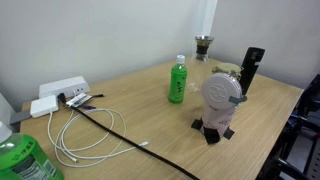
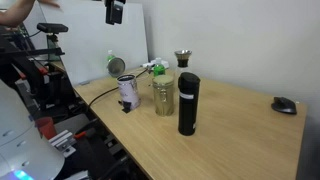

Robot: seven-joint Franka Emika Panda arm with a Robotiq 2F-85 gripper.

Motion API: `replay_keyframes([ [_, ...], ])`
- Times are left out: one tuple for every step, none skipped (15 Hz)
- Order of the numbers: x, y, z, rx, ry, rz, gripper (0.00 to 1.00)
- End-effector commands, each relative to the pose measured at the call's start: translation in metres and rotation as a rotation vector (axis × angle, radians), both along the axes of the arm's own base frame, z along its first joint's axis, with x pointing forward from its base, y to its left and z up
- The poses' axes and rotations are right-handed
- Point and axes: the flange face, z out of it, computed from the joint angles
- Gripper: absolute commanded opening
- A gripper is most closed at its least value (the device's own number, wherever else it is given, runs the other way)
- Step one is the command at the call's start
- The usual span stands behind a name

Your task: Remove the lid from the clear bottle and put it on the table

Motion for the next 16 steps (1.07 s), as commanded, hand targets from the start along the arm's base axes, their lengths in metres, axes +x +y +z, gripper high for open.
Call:
replay_keyframes([
  [0.0,0.0,0.0,0.0,0.0,0.0,1.0],
  [0.001,0.001,0.001,-0.001,-0.007,0.001,1.0],
  [0.002,0.002,0.001,-0.002,-0.013,0.001,1.0],
  [0.004,0.005,0.002,-0.01,-0.024,0.007,1.0],
  [0.008,0.008,0.003,-0.008,-0.039,0.014,1.0],
  [0.013,0.011,0.004,-0.015,-0.063,0.02,1.0],
  [0.016,0.013,0.006,-0.014,-0.081,0.015,1.0],
  [0.019,0.016,0.007,-0.01,-0.109,0.012,1.0],
  [0.023,0.019,0.007,-0.015,-0.134,0.005,1.0],
  [0.028,0.02,0.008,-0.016,-0.162,-0.002,1.0],
  [0.033,0.022,0.01,-0.02,-0.184,-0.004,1.0],
  [0.04,0.026,0.012,-0.04,-0.215,0.007,1.0],
  [0.046,0.03,0.015,-0.054,-0.234,0.024,1.0],
  [0.051,0.035,0.016,-0.063,-0.256,0.041,1.0],
  [0.057,0.04,0.017,-0.067,-0.274,0.058,1.0],
  [0.063,0.047,0.018,-0.073,-0.292,0.077,1.0],
])
